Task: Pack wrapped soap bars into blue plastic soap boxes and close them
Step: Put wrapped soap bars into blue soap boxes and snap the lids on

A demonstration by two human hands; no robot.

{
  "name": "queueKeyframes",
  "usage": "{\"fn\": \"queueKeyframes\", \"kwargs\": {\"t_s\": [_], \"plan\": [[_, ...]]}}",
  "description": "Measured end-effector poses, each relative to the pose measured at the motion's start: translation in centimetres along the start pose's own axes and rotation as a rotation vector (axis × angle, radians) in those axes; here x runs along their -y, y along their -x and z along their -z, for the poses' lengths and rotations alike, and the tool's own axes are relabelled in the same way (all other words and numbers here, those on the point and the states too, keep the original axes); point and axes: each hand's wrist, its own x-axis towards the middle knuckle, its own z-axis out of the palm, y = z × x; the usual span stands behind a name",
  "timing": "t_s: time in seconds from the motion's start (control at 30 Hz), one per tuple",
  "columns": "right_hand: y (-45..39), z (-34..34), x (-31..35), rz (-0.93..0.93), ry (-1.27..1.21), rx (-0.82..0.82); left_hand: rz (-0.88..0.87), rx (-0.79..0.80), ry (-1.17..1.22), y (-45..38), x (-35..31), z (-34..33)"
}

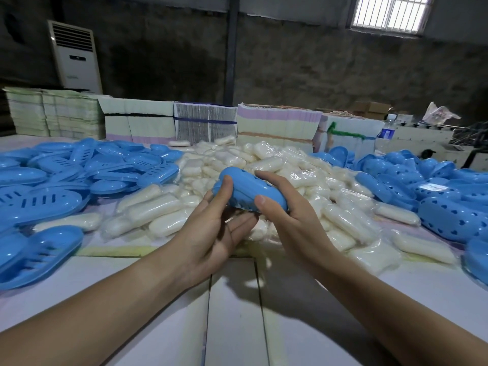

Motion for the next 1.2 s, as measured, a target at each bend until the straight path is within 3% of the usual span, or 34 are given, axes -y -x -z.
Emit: {"fn": "queueKeyframes", "kwargs": {"t_s": [0.47,0.73,1.2], "plan": [[-0.3,0.3,0.4,-0.028,-0.14,-0.104,-0.041,-0.103,0.099,0.2,-0.6,-0.2],[-0.3,0.7,0.0,-0.054,-0.111,0.077,-0.041,-0.004,-0.035,0.7,-0.2,0.1],[-0.4,1.8,-0.1,-0.072,-0.131,0.21,0.031,0.042,-0.174,1.1,-0.6,0.1]]}}
